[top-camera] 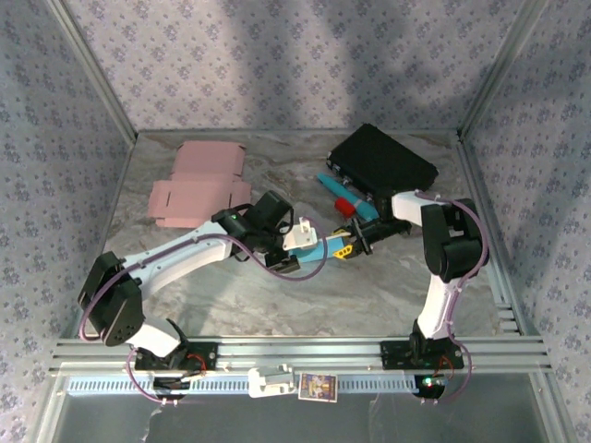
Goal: Fold the paper box
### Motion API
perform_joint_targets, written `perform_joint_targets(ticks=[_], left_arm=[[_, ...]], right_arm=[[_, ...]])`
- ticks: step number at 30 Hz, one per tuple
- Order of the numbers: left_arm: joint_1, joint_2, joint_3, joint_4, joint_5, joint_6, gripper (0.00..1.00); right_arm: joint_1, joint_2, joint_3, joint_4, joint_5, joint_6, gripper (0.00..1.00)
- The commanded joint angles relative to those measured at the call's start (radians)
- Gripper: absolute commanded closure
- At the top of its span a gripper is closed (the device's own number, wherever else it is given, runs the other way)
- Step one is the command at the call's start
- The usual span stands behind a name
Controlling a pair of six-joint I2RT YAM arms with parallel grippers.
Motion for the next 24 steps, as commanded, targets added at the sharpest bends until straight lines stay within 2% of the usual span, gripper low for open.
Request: perform_joint_targets(ticks=[1, 4, 9, 16, 19, 24], left_arm=[[-0.01, 0.032, 0.003, 0.021, -0.04, 0.041, 0.44], [-0.01, 0.052, 0.004, 0.019, -0.04, 0.046, 0.48], [-0.01, 0.052, -0.008, 0.031, -0.037, 0.042, 0.51], [0.006, 0.08, 0.016, 0.003, 0.013, 0.011, 0.65], [0.013, 0.092, 0.022, -0.003, 0.02, 0.001, 0.67], [0.03, 0.09, 0.035, -0.003, 0.031, -0.023, 0.67]], right_arm=[[0.001, 0.034, -0.009, -0.045, 0.122, 0.006, 0.71], [-0.001, 0.035, -0.02, -0.033, 0.119, 0.016, 0.7], [-0.002, 0.032, -0.03, -0.022, 0.127, 0.027, 0.65], [-0.024, 0.013, 0.001, -0.009, 0.164, 0.026, 0.48], [-0.036, -0.006, 0.02, -0.01, 0.181, 0.033, 0.43], [-0.072, -0.1, 0.092, -0.074, 0.309, 0.008, 0.4]])
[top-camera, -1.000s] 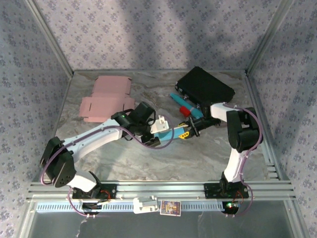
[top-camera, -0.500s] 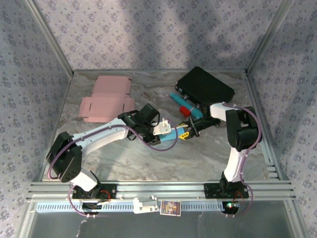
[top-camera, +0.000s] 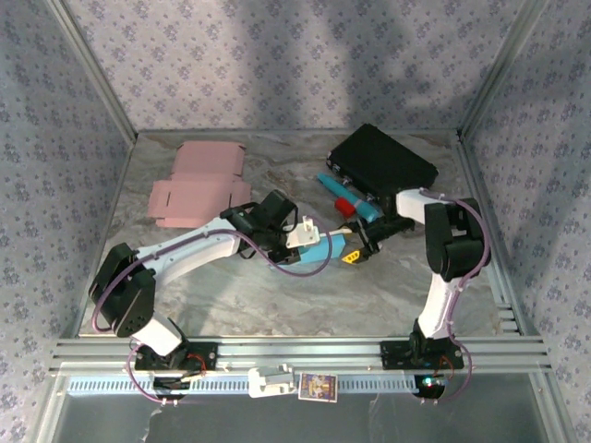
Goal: Fold the paper box
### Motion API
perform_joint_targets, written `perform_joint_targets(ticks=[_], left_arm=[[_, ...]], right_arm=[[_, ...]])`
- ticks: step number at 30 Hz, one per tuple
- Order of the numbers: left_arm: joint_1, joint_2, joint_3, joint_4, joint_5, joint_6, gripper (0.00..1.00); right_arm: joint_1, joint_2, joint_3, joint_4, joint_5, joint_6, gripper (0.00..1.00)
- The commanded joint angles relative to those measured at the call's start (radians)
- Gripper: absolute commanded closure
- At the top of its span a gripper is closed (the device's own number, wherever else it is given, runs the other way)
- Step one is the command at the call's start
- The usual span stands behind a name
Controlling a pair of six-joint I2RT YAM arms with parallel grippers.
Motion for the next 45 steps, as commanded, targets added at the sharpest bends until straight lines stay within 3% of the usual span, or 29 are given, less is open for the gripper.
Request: perform_joint_targets(ticks=[1, 6, 10, 14, 20, 31, 45], left_arm=[[0.018, 0.027, 0.027, -0.036, 0.045, -0.036, 0.67], [0.032, 0.058, 0.059, -0.056, 0.058, -0.102, 0.68], [0.035, 0.088, 0.085, -0.074, 0.038, -0.179, 0.67], [0.037, 0.09, 0.09, -0.076, 0.038, -0.229, 0.66], [0.037, 0.092, 0.091, -0.096, 0.04, -0.24, 0.65], [0.037, 0.096, 0.108, -0.099, 0.037, -0.244, 0.63], [0.036, 0.099, 0.122, -0.098, 0.023, -0.24, 0.61]], right_arm=[[-0.034, -0.122, 0.088, -0.065, 0.138, -0.01, 0.4], [-0.056, -0.405, 0.078, -0.051, 0.493, -0.074, 0.41], [0.077, -0.625, -0.066, 0.115, 0.692, -0.138, 0.45], [0.239, -0.683, -0.123, 0.242, 0.773, -0.16, 0.46], [0.334, -0.619, -0.12, 0.303, 0.797, -0.105, 0.45], [0.336, -0.508, -0.114, 0.297, 0.791, -0.061, 0.49], [0.327, -0.449, -0.073, 0.177, 0.779, -0.06, 0.65]])
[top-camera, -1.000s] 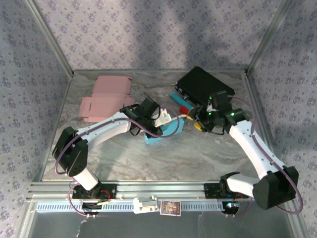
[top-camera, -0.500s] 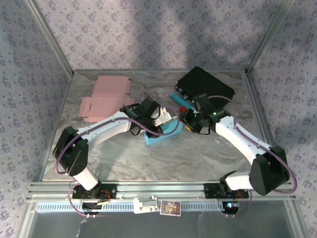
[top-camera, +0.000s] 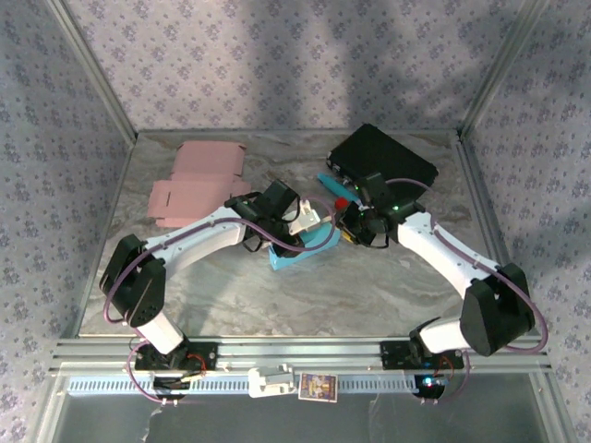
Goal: Fold the paper box
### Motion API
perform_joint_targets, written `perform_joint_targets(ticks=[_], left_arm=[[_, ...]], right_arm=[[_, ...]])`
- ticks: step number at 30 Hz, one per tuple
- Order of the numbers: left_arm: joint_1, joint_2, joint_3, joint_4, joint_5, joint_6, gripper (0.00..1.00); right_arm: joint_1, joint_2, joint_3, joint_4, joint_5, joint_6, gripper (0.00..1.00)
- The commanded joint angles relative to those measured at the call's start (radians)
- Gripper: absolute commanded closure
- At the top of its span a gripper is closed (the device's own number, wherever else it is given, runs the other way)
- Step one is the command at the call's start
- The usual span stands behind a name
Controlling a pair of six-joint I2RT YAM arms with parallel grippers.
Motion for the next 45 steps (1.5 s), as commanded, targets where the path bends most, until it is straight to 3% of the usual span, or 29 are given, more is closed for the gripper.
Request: perform_joint_targets(ticks=[1, 6, 12, 18, 23, 30, 36, 45], left_arm=[[0.001, 0.023, 0.019, -0.041, 0.007, -0.003, 0.61], [0.001, 0.021, 0.02, -0.042, 0.007, 0.004, 0.62], [0.0, 0.014, 0.015, -0.065, 0.038, 0.044, 0.72], [0.004, -0.033, -0.014, -0.135, 0.067, 0.12, 0.76], [0.006, -0.079, -0.062, -0.199, 0.086, 0.203, 0.76], [0.037, -0.111, -0.084, -0.261, 0.079, 0.278, 0.77], [0.048, -0.117, -0.09, -0.276, 0.081, 0.312, 0.76], [0.067, -0.105, -0.087, -0.28, 0.101, 0.351, 0.76]], right_arm=[[-0.002, 0.055, 0.024, -0.134, 0.021, -0.012, 0.65], [0.002, 0.073, 0.062, -0.159, 0.019, -0.029, 0.68], [0.003, 0.04, 0.137, -0.194, 0.018, -0.111, 0.6], [-0.04, -0.051, 0.212, -0.229, 0.064, -0.476, 0.58], [-0.117, -0.083, 0.173, -0.269, -0.07, -0.803, 0.56], [-0.098, -0.134, 0.114, -0.261, -0.188, -1.12, 0.56], [-0.079, -0.12, 0.113, -0.3, -0.195, -1.302, 0.54], [-0.038, -0.001, 0.209, -0.345, -0.177, -1.393, 0.49]])
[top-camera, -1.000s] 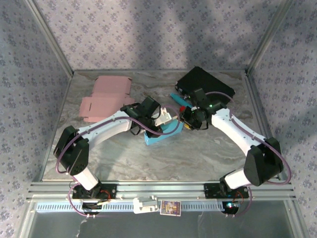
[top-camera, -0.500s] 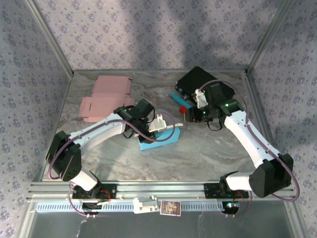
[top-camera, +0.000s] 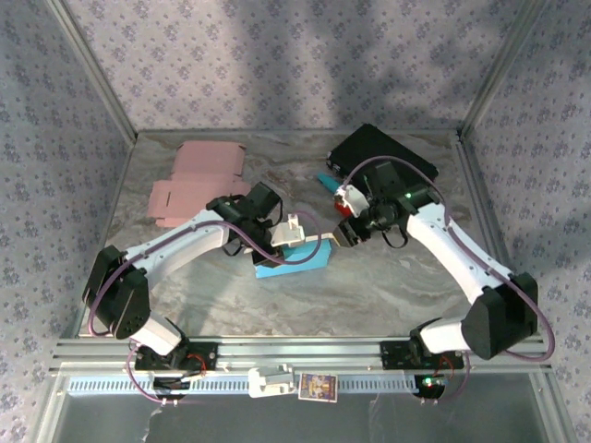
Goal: Fold the paper box
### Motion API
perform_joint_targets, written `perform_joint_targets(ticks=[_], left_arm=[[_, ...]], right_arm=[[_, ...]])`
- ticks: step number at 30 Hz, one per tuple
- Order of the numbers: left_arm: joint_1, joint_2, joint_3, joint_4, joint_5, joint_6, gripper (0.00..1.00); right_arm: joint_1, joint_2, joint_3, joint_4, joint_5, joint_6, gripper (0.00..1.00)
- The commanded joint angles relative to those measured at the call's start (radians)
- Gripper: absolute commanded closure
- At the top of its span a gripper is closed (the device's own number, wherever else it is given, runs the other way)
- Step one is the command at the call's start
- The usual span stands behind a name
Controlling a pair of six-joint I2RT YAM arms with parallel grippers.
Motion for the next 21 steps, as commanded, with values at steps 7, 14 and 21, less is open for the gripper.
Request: perform_joint_targets(ticks=[7, 14, 21], left_arm=[[0.018, 0.012, -0.015, -0.103, 0.018, 0.054, 0.76], [0.024, 0.019, -0.012, -0.1, 0.03, 0.057, 0.76], [0.026, 0.029, -0.006, -0.102, 0.035, 0.056, 0.76]], right_arm=[[0.033, 0.084, 0.087, -0.075, -0.022, -0.095, 0.49], [0.044, 0.101, 0.086, -0.068, -0.017, -0.102, 0.49], [0.054, 0.143, 0.115, -0.061, 0.019, -0.103, 0.5]])
